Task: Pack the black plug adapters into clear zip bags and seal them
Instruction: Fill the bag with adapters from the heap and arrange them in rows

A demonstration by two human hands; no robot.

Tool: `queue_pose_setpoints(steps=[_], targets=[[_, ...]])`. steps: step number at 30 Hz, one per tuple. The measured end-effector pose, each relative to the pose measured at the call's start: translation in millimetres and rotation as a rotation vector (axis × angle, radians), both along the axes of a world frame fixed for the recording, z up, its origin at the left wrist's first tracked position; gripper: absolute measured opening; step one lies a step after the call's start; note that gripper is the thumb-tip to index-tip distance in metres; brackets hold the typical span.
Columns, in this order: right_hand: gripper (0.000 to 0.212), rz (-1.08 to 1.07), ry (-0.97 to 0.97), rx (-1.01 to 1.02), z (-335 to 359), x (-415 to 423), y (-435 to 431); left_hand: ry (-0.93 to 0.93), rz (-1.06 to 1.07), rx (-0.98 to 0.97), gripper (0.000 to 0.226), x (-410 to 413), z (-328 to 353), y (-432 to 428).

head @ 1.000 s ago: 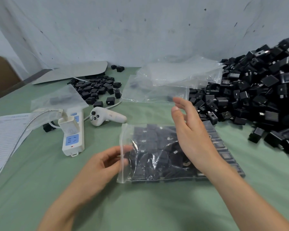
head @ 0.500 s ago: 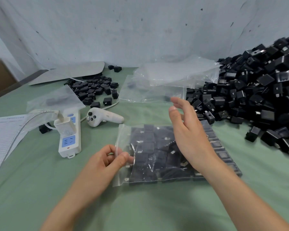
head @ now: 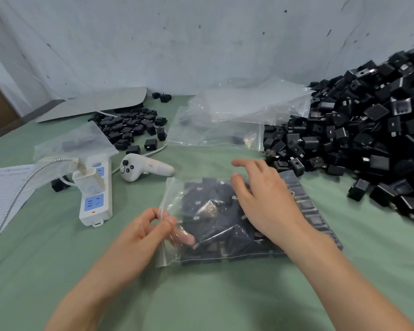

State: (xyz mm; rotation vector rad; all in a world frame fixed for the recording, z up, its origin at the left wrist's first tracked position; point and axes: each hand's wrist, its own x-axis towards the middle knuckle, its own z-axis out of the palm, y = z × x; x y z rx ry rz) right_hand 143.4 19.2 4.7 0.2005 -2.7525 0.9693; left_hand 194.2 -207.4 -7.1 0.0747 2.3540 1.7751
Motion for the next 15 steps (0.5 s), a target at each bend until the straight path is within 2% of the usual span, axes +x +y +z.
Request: queue_pose_setpoints(steps=[3, 8, 11, 15], targets=[[0.035, 0.0, -0.005, 0.081, -1, 1, 0, 0.001, 0.035, -0.006, 0.035, -1, 0, -5], [0.035, -0.008, 0.016, 0.148, 1, -1, 0, -0.063, 0.017, 0.065, 0.03, -1, -1, 1], [0.035, -0.013, 0.047, 0.228, 1, -1, -2, -0.072, 0.009, 0.03, 0.036, -1, 1, -6], [0.04, 0.03, 0.042, 0.301, -2, -3, -11, -0.105, 0.224, 0.134, 0.038, -9, -4, -7]])
